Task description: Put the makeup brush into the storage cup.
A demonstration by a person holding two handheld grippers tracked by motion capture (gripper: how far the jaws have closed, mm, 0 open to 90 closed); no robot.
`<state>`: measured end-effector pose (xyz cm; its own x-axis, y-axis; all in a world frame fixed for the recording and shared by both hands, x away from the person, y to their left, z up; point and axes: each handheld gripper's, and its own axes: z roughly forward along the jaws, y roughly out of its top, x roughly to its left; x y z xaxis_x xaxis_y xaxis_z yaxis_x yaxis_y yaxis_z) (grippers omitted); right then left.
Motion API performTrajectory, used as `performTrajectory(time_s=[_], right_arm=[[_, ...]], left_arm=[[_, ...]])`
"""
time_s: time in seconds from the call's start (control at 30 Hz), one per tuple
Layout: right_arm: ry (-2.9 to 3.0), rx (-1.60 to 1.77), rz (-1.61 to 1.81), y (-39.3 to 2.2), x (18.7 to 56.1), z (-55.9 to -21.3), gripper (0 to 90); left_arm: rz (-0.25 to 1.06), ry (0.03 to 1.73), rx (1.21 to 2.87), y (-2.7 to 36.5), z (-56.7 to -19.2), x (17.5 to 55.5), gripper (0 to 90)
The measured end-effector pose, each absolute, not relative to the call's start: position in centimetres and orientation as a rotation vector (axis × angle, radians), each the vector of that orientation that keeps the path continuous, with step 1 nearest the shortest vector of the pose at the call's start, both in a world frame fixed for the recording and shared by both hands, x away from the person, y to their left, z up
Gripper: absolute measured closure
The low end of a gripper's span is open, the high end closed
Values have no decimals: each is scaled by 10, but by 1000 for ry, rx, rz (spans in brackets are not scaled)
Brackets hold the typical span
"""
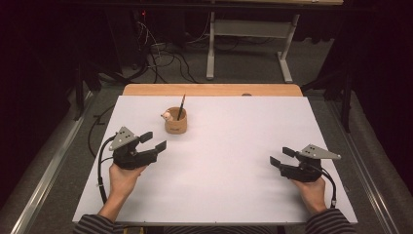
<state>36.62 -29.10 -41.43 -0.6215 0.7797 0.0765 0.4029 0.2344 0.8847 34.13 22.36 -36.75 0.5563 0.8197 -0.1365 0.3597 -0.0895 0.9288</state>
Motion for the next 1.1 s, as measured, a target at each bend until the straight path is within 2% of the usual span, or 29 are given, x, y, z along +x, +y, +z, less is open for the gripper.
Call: performTrajectory(time_s=[1.1], right_arm=[[2135,1093,1350,-291,366,-415,334]], left_arm=[[508,1050,1670,227,-389,346,355]])
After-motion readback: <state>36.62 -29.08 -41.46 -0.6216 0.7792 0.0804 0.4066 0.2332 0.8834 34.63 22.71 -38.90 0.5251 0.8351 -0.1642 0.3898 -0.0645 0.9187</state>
